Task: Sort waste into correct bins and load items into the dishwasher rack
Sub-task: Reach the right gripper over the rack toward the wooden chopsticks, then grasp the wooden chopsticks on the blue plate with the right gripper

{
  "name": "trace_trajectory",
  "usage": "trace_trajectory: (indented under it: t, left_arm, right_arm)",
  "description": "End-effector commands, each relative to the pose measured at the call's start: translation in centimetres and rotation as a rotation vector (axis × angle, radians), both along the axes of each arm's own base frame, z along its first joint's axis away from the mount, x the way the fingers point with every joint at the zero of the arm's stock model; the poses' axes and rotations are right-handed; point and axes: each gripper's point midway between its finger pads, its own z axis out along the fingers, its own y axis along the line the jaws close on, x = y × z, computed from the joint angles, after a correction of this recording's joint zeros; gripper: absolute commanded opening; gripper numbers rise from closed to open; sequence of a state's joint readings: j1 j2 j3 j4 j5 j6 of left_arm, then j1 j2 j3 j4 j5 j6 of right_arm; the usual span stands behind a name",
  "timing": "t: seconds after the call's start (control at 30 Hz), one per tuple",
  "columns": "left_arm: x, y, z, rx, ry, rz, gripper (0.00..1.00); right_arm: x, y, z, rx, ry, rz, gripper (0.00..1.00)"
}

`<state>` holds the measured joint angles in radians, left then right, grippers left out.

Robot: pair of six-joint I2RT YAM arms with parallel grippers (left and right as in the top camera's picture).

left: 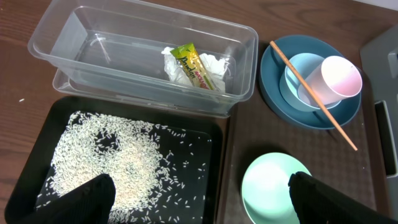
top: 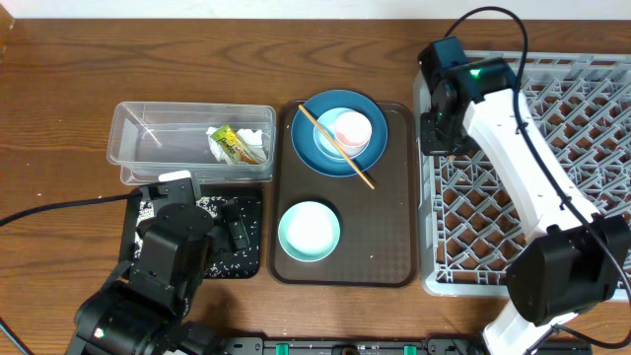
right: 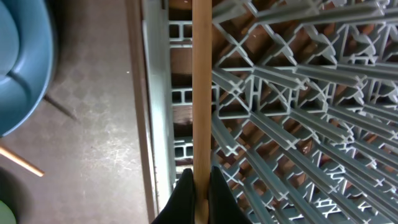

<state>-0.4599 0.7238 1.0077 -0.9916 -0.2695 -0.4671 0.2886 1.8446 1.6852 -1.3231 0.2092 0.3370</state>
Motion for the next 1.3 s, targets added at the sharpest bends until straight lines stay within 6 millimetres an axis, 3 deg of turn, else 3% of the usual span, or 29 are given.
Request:
trace_trajectory:
  t: [0.0, 0.5, 0.93, 1.1, 1.27]
  left_arm:
    - [0.1, 0.4, 0.3, 0.019, -0.010, 0.012, 0.92]
    - [0.1, 0.4, 0.3, 0.018, -0.009, 0.011, 0.92]
    - [0.1, 0.4, 0.3, 0.019, -0.010, 0.012, 0.92]
    - [0.1, 0.4, 0.3, 0.018, -0.009, 0.011, 0.92]
    - [0.1, 0.4, 0.3, 0.019, -0.010, 0.012, 0.92]
  right_arm:
    - [0.2, -0.2, 0.7, 0.025, -0.019, -0.042, 0.01]
    - [-0.6, -0.4, 0.4, 0.014, 0.016, -0.040, 0.01]
    - [-1.9, -0.8, -2.8, -0.004, 0.072, -0.036, 0.04]
    - [-1.5, -0.6, -2.9, 0.000, 0.058, -0.032, 0.04]
    - [-1.5, -0.6, -3.0, 0.000, 0.062, -0.004, 0.10]
